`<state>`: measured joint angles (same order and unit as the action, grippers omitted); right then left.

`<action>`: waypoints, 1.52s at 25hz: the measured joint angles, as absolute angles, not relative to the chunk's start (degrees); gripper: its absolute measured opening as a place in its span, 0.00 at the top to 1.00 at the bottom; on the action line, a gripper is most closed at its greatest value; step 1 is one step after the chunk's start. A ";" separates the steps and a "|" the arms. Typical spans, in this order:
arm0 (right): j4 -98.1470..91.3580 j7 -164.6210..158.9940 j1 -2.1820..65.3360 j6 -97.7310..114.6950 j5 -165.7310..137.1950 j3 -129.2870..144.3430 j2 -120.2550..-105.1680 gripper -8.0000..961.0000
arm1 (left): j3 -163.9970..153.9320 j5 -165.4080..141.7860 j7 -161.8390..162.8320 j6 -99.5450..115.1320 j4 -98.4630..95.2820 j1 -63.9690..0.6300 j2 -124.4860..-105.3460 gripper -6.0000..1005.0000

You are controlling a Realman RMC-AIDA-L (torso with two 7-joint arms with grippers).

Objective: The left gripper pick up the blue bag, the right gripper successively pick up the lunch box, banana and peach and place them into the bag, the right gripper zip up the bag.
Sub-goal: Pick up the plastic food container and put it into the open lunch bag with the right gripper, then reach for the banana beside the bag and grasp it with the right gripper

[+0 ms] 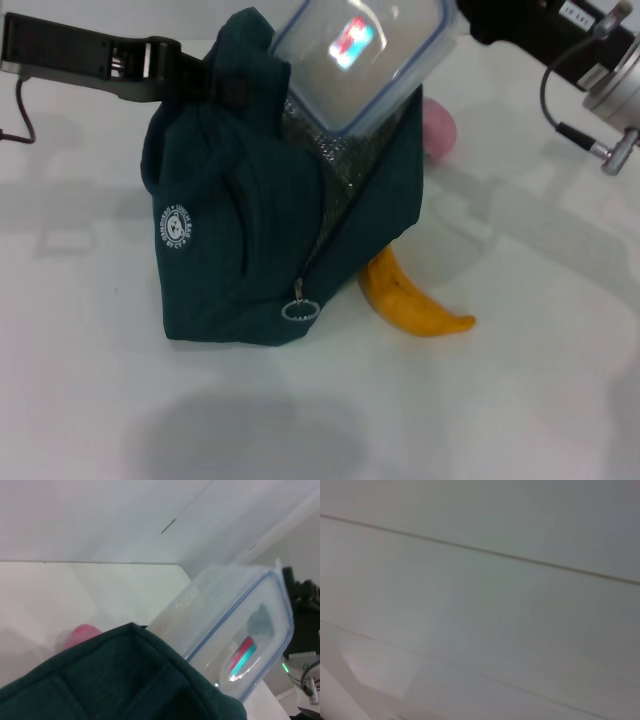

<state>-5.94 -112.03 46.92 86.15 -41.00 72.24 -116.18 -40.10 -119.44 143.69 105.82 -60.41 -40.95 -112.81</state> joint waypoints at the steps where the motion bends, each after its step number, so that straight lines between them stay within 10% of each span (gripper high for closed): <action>1: -6.09 -112.00 46.81 85.59 -41.06 73.09 -116.19 0.89 | -40.08 -119.34 143.69 105.82 -60.39 -40.83 -112.77 0.96; 27: -19.97 -107.91 43.44 70.34 -36.11 94.48 -116.17 0.85 | -39.22 -118.59 142.57 105.31 -58.01 -39.35 -112.77 0.96; 34: -20.42 -103.87 39.96 75.68 -36.15 89.52 -114.63 0.60 | -36.96 -118.56 142.61 105.45 -58.10 -37.74 -111.51 0.96; 38: -23.52 -102.10 38.33 77.36 -39.09 88.52 -110.58 0.41 | -36.57 -118.56 142.49 105.50 -57.99 -37.54 -111.24 0.96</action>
<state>-23.52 -102.10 38.33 77.36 -39.09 88.52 -110.58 -36.57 -118.56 142.49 105.50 -57.99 -37.54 -111.24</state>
